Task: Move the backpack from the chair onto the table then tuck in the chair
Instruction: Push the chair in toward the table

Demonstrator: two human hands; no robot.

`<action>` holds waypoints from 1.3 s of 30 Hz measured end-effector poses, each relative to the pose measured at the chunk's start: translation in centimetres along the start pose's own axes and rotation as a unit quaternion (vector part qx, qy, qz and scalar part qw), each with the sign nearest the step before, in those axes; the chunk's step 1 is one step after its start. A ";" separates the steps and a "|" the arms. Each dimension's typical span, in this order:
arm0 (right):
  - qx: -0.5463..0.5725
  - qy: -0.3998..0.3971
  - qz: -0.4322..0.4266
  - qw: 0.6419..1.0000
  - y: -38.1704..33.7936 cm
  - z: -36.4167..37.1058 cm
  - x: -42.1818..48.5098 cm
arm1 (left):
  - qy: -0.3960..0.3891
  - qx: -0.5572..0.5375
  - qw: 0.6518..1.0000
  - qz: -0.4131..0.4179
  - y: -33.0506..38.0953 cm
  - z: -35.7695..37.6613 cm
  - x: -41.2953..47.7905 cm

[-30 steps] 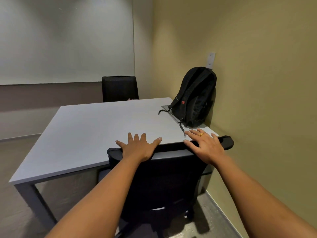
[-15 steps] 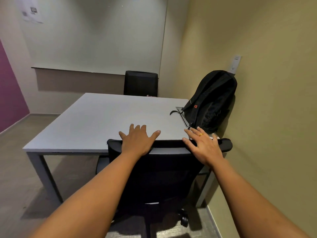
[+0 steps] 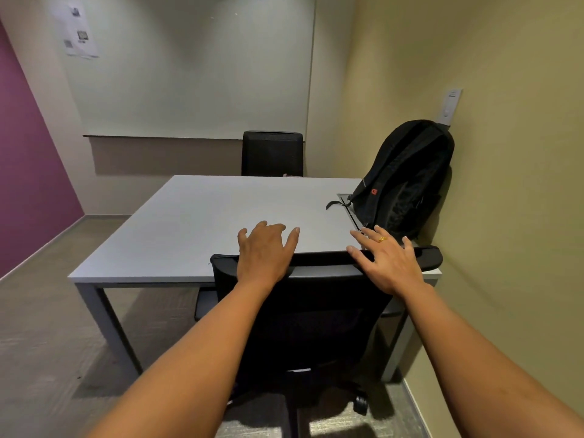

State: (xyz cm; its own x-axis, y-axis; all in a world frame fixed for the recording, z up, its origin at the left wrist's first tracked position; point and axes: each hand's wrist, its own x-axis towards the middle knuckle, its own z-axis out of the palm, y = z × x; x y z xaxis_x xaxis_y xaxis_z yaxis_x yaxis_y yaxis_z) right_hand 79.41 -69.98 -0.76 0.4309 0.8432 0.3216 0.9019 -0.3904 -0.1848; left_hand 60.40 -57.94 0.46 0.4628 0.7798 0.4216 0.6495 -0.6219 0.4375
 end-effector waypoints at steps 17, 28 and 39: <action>0.004 -0.014 -0.015 1.000 3.3 1.5 6.2 | -0.020 0.020 0.999 -0.021 0.5 4.1 6.6; 0.004 0.021 -0.002 1.000 1.8 4.0 9.7 | -0.021 0.051 0.998 -0.033 -2.5 5.1 11.4; -0.012 0.035 0.013 0.999 1.7 4.1 10.0 | -0.023 0.004 1.000 -0.021 -3.0 5.4 12.2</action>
State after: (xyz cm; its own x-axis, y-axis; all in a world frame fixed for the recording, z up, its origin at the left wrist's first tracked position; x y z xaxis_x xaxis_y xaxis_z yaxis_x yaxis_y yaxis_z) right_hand 85.15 -60.68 -1.65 0.4551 0.8046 0.3814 0.8902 -0.4219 -0.1721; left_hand 67.35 -46.14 0.05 0.4629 0.8076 0.3654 0.6737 -0.5884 0.4471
